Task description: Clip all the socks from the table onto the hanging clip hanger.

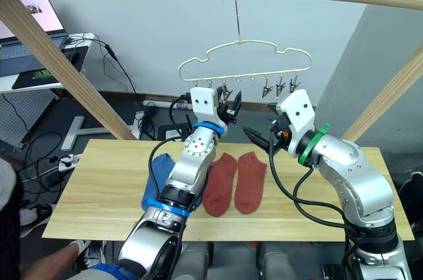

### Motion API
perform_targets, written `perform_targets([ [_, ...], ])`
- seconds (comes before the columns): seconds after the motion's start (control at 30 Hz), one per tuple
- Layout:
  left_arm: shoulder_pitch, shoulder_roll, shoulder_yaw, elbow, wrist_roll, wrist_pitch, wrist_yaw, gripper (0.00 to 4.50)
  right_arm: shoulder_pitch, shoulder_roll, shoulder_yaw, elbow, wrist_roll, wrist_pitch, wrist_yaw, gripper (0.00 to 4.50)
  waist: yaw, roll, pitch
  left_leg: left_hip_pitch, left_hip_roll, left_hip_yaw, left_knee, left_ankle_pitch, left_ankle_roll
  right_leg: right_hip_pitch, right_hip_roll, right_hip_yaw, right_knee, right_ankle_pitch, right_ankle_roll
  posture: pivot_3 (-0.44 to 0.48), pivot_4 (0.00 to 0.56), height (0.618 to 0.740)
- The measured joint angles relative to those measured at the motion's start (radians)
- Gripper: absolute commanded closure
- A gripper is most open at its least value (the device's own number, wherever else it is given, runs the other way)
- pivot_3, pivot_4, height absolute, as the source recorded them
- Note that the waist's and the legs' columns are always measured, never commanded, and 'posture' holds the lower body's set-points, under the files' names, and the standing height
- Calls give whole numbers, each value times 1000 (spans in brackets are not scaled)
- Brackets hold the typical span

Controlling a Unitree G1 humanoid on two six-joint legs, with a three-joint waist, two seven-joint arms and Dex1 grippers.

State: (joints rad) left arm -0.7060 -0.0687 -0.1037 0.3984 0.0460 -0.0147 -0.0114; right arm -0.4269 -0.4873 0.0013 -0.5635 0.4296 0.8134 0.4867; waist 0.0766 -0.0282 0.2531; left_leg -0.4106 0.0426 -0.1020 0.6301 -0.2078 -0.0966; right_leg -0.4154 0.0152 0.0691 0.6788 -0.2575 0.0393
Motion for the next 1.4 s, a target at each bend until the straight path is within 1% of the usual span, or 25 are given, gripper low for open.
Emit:
perform_targets([
  [0.97, -6, 14, 13, 32, 17, -12, 2, 1821, -12, 1, 1, 0, 24, 4, -33, 0, -3, 0, 0, 0, 0, 0, 0, 0, 0, 0, 0, 0, 0, 0, 0, 160, 198, 740],
  [1.07, -7, 15, 13, 32, 18, -13, 2, 2382, -12, 1, 1, 0, 25, 4, -34, 0, -3, 0, 0, 0, 0, 0, 0, 0, 0, 0, 0, 0, 0, 0, 0, 160, 199, 740],
  [1.17, -7, 16, 13, 32, 18, -13, 2, 3257, -12, 2, 1, 0, 25, 4, -34, 0, -3, 0, 0, 0, 0, 0, 0, 0, 0, 0, 0, 0, 0, 0, 0, 160, 201, 740],
  [1.27, -7, 18, 13, 32, 18, -14, 2, 4029, -12, 4, 1, 0, 25, 4, -34, 0, -3, 0, 0, 0, 0, 0, 0, 0, 0, 0, 0, 0, 0, 0, 0, 160, 201, 740],
  [1.3, -7, 18, 13, 32, 18, -14, 2, 4200, -12, 6, 1, 0, 25, 4, -34, 0, -3, 0, 0, 0, 0, 0, 0, 0, 0, 0, 0, 0, 0, 0, 0, 163, 205, 740],
  [1.4, -6, 20, 13, 32, 18, -15, 2, 4223, -12, 11, 2, 0, 25, 4, -34, 0, -3, 0, 0, 0, 0, 0, 0, 0, 0, 0, 0, 0, 0, 0, 0, 163, 205, 740],
])
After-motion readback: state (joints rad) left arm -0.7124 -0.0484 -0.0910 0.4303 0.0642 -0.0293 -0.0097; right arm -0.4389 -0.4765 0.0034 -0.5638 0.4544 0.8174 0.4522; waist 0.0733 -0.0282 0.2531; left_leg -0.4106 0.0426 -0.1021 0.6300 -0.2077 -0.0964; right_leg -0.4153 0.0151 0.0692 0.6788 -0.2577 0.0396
